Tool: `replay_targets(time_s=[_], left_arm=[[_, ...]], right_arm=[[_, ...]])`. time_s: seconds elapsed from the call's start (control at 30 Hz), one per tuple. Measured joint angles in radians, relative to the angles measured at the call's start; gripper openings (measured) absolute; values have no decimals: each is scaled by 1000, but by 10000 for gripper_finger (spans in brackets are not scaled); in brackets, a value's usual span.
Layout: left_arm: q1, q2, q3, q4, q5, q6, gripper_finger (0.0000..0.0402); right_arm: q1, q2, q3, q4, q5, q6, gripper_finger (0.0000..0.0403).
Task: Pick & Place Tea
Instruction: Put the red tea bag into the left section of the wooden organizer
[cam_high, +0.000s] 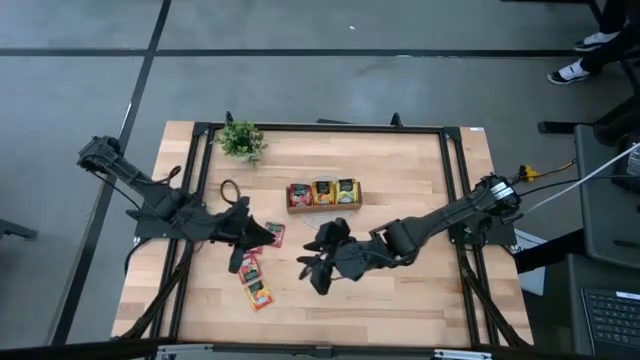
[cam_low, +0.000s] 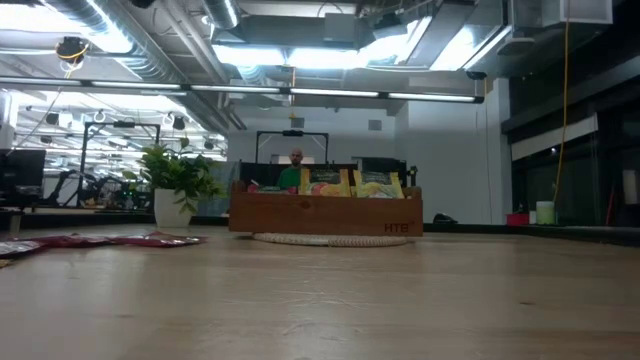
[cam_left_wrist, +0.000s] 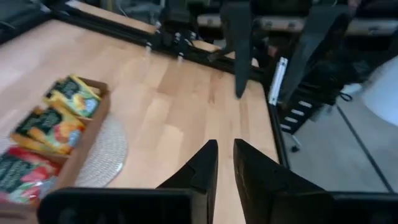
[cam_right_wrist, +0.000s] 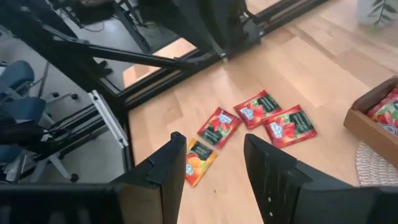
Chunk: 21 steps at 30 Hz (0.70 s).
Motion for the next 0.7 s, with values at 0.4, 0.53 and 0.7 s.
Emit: replay_targets(time_s=[0.4, 0.53, 0.7], left_arm=[[-167, -77, -82, -13, -144, -61, 46], [-176, -91, -95, -50, -173, -110, 45], [-189, -119, -95, -132, -194, -159, 49]], right_arm=[[-142, 37, 0, 1, -179, -40, 146], [-171, 37, 0, 0, -180, -111, 96], [-193, 45, 0, 9, -211, -185, 11]])
